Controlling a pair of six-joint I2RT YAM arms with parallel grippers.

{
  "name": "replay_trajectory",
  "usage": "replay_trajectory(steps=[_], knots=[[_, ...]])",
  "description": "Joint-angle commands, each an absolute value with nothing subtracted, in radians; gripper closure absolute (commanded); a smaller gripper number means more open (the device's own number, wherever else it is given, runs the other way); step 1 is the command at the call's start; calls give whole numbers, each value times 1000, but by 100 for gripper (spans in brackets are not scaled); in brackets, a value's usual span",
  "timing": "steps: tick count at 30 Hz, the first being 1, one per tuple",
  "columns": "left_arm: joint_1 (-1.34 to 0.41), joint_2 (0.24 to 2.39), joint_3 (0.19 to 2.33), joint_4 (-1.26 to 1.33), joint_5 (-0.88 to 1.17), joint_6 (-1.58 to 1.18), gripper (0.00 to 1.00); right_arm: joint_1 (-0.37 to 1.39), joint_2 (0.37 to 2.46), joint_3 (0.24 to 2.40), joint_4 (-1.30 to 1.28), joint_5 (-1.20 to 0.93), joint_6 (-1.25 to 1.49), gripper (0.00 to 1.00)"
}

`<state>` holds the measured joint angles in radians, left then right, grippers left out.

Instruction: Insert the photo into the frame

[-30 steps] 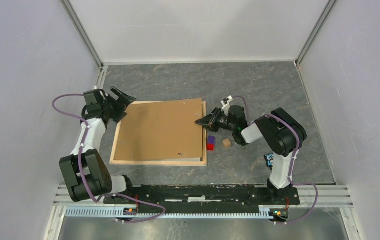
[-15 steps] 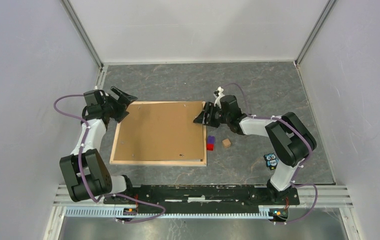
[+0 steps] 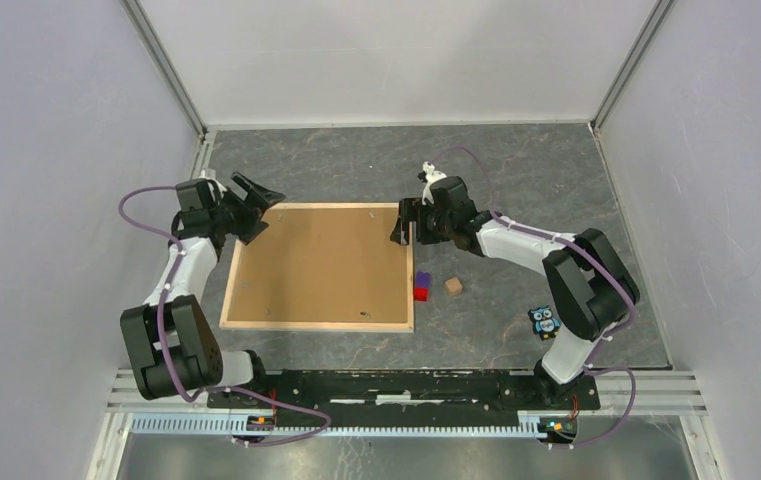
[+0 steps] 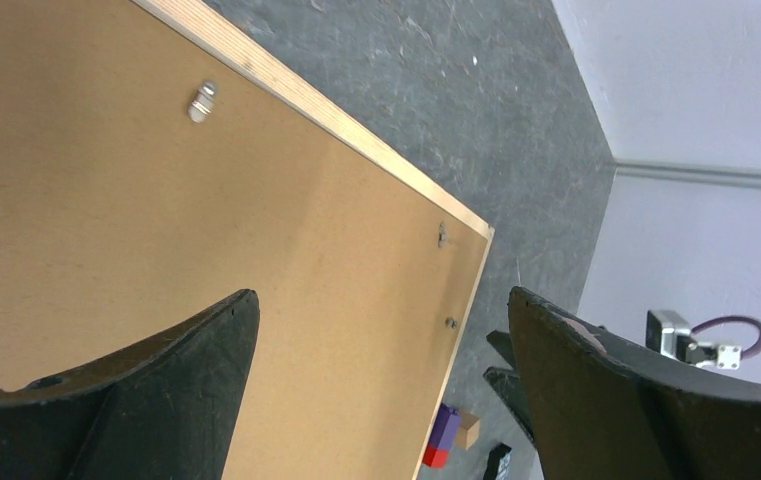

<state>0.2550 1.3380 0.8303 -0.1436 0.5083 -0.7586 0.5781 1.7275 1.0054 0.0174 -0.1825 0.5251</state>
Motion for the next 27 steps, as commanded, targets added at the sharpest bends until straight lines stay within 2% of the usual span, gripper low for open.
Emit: replay_trajectory(steps=[1, 4, 5, 7, 9, 16, 20, 27], knots=[[202, 1352, 830, -100, 549, -778, 0, 582, 1713, 1060, -73, -114, 454, 13], [187, 1352, 834, -99, 557, -777, 0, 595, 1703, 1009, -14, -146, 484, 16], [186, 1352, 835, -100, 561, -778, 0, 601, 1698, 996, -7, -146, 489, 21], [182, 1351, 834, -95, 566, -781, 0, 606, 1705, 986, 20, -159, 498, 41], [179, 1355, 831, -88, 575, -787, 0, 607, 1720, 987, 20, -166, 501, 47], [174, 1347, 830, -77, 584, -792, 0, 611, 1750, 973, 66, -192, 531, 51], [175, 1346, 830, -75, 586, -795, 0, 612, 1789, 976, 88, -218, 546, 61], [175, 1341, 828, -74, 587, -795, 0, 621, 1823, 973, 121, -224, 562, 57]])
